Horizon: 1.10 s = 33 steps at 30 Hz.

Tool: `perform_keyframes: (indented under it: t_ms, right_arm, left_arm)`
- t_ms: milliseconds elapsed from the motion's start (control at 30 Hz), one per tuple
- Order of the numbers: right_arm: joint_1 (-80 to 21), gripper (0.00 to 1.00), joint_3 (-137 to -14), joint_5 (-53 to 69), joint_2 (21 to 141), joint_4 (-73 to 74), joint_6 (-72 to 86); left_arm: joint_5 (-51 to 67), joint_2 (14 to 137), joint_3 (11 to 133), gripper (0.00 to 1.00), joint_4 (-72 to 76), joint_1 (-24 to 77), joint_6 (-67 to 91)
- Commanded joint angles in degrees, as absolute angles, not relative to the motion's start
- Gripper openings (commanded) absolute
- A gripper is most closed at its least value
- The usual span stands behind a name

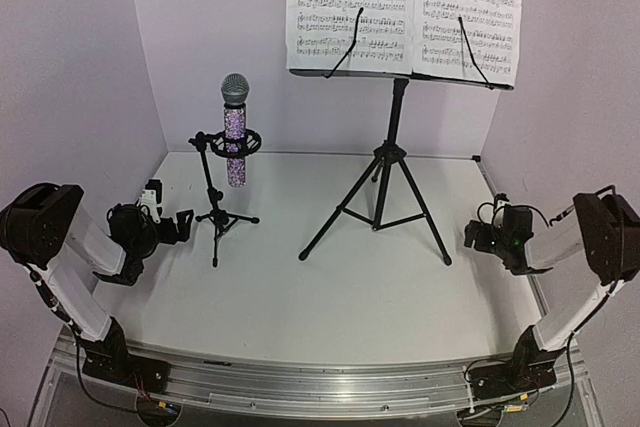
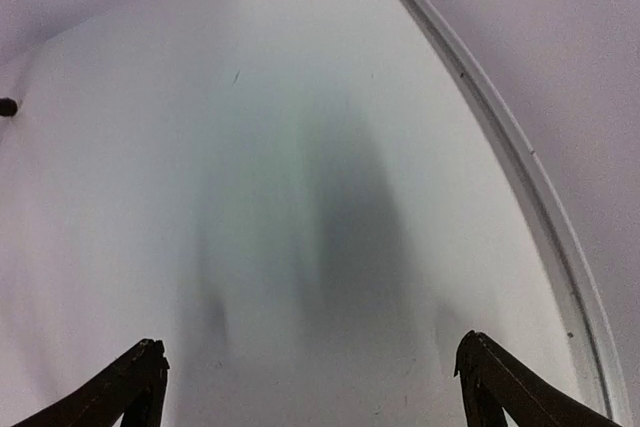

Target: Pack up the instrument practice props

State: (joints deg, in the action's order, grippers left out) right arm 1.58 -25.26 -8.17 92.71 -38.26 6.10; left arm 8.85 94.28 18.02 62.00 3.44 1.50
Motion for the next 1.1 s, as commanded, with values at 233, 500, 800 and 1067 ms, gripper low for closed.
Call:
perform_keyframes:
  t_ms: [233, 500, 800, 1067]
  right_arm:
    - [1.8, 0.98, -35.1, -1.3, 73.0, -12.6, 9.0]
    - [1.8, 0.98, -38.6, 13.1, 62.0, 1.6, 16.9]
    - [1.5, 0.95, -46.0, 26.8, 56.5, 13.9, 17.7]
    - [-5.7, 0.92, -49.5, 28.5, 53.6, 15.7, 15.9]
  left_arm:
    - [8.3, 88.3, 20.3, 1.00, 55.8, 3.6, 1.3]
    - [33.5, 63.6, 21.3, 0.95, 29.0, -1.1, 1.7]
    - [63.4, 68.9, 40.9, 0.79, 9.6, -3.1, -5.7]
    - [71.0, 85.8, 54.9, 0.75, 7.4, -2.3, -22.5]
